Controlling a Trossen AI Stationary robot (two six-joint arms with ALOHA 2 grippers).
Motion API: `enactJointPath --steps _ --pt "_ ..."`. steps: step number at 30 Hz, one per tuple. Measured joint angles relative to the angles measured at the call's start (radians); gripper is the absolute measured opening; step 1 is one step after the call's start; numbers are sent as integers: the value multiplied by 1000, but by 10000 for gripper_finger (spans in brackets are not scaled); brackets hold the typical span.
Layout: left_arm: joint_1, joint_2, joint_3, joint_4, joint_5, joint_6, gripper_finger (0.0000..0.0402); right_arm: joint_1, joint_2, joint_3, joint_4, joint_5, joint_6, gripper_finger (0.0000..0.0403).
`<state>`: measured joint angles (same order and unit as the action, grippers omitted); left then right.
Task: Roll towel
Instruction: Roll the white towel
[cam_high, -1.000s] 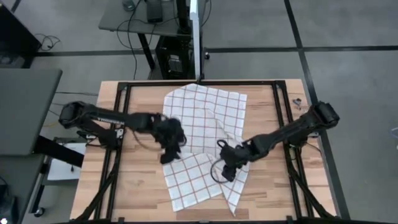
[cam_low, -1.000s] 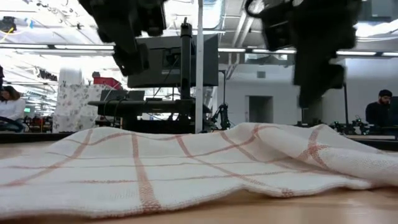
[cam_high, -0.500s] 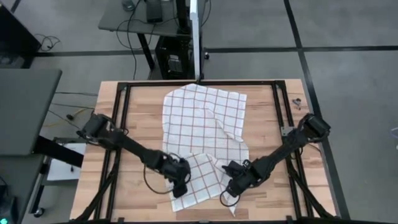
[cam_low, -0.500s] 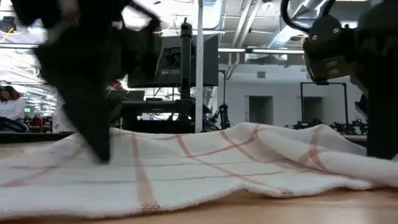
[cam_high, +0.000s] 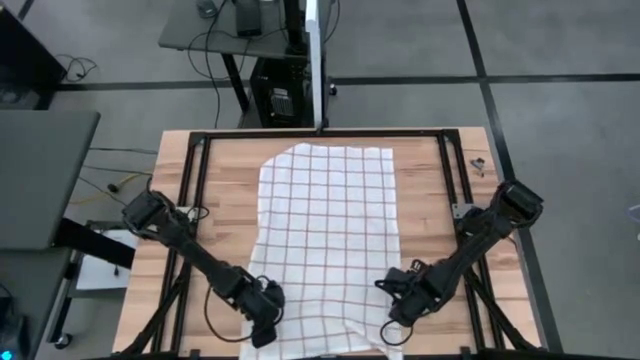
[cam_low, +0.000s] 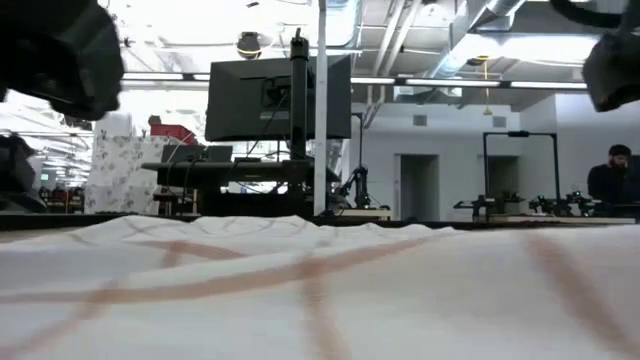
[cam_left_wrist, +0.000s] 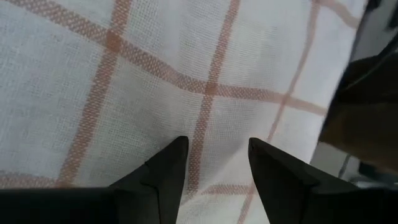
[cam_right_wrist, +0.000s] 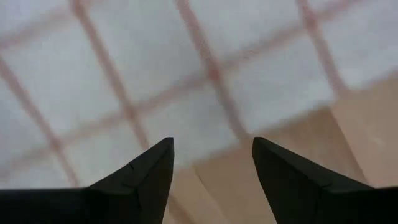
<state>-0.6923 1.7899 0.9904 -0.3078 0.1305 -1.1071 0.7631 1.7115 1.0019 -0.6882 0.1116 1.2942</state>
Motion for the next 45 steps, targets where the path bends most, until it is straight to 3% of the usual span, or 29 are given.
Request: enactJointPath --steps 7,14,18,25,29,34,38,45 --pt "78 -149 56 -43 -37 36 159 -49 -85 27 -9 12 -19 213" --pt "224 -341 70 -350 -276 143 159 -212 -132 24 -9 63 -70 213" --pt "411 -388 69 -530 -293 272 159 -344 -90 23 56 60 -179 213" --pt "863 -444 69 -564 -249 663 159 -522 -69 23 185 43 -306 213" --pt "1156 -401 70 -510 -220 924 159 -593 -69 23 198 43 -308 213" --pt "1426 -257 70 -354 -11 1110 159 -631 -69 23 199 39 -308 213" --pt "1529 -129 70 -237 19 1196 159 -635 -69 23 195 39 -307 213" --pt "1576 27 70 -132 59 1246 160 -620 -69 23 195 37 -307 213"
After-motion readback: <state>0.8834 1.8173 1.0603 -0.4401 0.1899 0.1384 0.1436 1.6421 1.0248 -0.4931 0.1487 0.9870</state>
